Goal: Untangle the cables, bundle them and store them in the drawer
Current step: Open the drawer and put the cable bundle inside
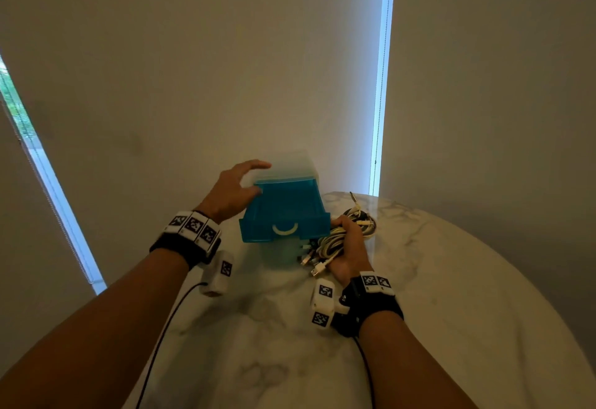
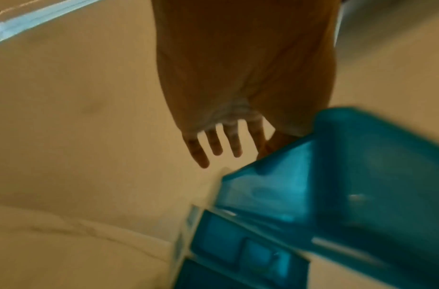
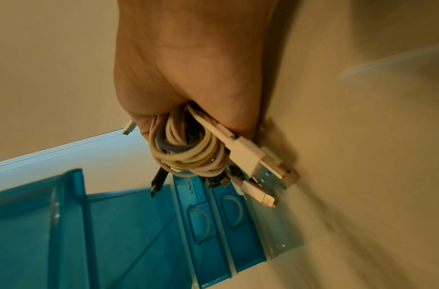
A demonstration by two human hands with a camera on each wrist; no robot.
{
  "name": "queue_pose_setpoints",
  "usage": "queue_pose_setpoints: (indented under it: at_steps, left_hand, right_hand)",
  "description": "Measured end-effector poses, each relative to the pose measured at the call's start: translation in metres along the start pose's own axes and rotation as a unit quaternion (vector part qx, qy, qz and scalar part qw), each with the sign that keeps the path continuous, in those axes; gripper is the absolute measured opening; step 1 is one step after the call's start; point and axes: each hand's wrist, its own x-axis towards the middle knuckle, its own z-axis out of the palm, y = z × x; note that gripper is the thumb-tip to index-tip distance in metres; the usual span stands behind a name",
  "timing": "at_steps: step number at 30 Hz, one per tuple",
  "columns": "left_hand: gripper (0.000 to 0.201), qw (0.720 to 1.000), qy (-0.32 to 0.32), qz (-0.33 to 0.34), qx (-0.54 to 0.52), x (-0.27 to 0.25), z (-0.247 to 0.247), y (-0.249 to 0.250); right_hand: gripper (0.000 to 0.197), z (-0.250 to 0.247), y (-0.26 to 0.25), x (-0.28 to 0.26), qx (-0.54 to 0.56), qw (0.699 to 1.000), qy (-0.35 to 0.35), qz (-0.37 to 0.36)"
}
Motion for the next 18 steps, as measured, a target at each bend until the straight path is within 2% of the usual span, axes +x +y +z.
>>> queue_pose_setpoints:
  at_steps: [1, 3, 7, 10, 12, 13, 15, 18]
  left_hand:
    - [0.061, 0.997, -0.064, -0.015, 0.034, 0.007, 0.001, -0.005]
    - [0.07, 0.988, -0.133, -0.019, 0.077, 0.009, 0.001, 0.0]
    - [0.087, 0.971, -0.153, -0.028, 0.18, -0.001, -0.001, 0.021]
    - [0.09, 0.955, -0.146, -0.037, 0.257, -0.013, 0.002, 0.033]
    - [0.091, 0.944, -0.148, -0.034, 0.293, -0.021, 0.007, 0.038]
    - [0.091, 0.942, -0.147, -0.031, 0.301, -0.024, 0.009, 0.041]
    - [0.09, 0.936, -0.143, -0.022, 0.322, -0.03, 0.013, 0.051]
    - [0.078, 0.922, -0.12, -0.003, 0.367, -0.035, 0.016, 0.068]
  right_hand:
    - [0.035, 0.001, -0.001, -0.001, 0.003, 1.0, -0.004, -0.005]
    - [0.029, -0.001, -0.004, -0.001, 0.002, 1.0, 0.006, -0.014]
    - [0.056, -0.009, -0.022, 0.0, 0.016, 0.999, 0.035, -0.032]
    - [0.047, -0.009, -0.054, -0.017, -0.018, 0.995, 0.064, -0.071]
    - [0.024, -0.003, -0.085, -0.041, -0.095, 0.985, 0.085, -0.119]
    - [0.014, 0.004, -0.101, -0.055, -0.166, 0.97, 0.099, -0.146]
    - [0.014, 0.025, -0.131, -0.083, -0.319, 0.922, 0.115, -0.186]
    - [0.014, 0.075, -0.156, -0.115, -0.491, 0.845, 0.059, -0.203]
